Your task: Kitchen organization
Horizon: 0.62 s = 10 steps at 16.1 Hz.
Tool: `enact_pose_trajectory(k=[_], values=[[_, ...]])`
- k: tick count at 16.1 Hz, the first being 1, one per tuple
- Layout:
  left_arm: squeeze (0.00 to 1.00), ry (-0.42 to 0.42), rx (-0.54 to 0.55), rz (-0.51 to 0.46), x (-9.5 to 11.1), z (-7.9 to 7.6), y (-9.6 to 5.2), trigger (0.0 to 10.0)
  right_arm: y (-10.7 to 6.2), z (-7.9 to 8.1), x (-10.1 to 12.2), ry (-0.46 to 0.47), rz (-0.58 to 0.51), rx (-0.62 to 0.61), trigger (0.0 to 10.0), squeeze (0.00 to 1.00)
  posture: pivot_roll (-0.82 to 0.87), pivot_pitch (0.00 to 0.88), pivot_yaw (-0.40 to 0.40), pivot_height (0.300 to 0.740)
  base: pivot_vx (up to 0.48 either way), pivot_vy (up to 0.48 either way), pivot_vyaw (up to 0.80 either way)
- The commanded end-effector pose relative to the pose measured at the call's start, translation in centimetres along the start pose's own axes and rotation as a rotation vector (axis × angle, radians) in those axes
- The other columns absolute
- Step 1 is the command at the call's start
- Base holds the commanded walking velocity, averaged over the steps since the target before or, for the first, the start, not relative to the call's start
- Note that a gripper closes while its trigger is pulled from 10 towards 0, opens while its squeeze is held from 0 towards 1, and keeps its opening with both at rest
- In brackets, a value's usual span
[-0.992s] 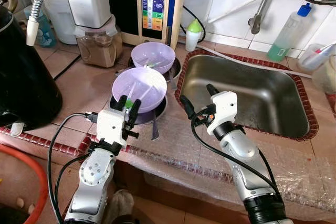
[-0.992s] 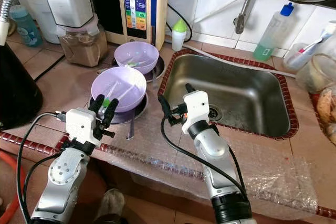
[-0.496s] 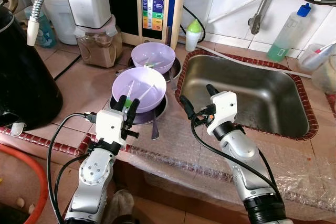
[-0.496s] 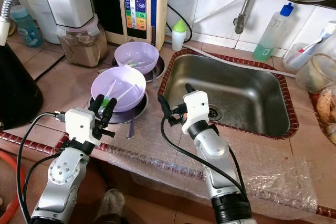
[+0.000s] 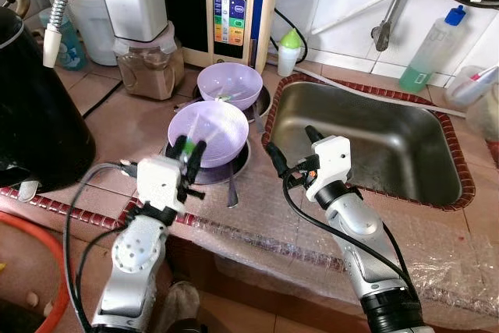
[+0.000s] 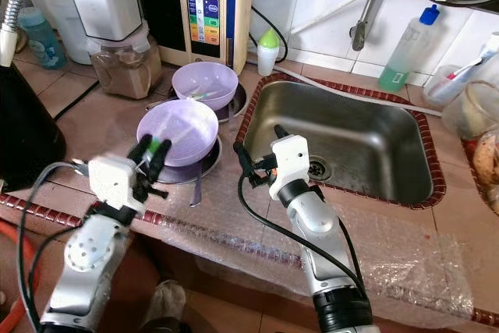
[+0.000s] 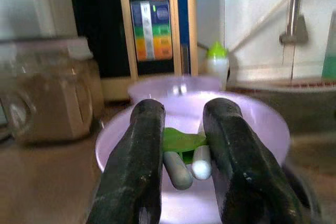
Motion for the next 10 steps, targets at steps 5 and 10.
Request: enact_pose_trajectory(k=[5,10], values=[[0.00,-0.078,-0.023,-0.147,5.7,0.4,2.6,0.0,1.0,-1.2,1.2,0.172,-0.027,-0.057,10.0,0.00,0.08,0.000,-0.028,0.740,0.000,0.000,0.00],[0.00,-0.179,-0.158,-0.133,6.0,-2.0,4.3,0.0,3.1,-1.7,5.3,0.764,-0.127,0.012,10.0,0.00,0.07,0.000,-0.023,0.740,0.000,0.000,0.00]])
Point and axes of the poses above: a point about 5 cm out from each wrist's last joint towards the gripper, its own y axis pointing out of the wrist towards the gripper, its own x axis along the axis of the wrist's last joint, z = x × y, the point moved 6 cm from there along y, pointing out of the wrist towards the gripper, and after that the axes turned 6 degrees about y, right-handed, at the moved point
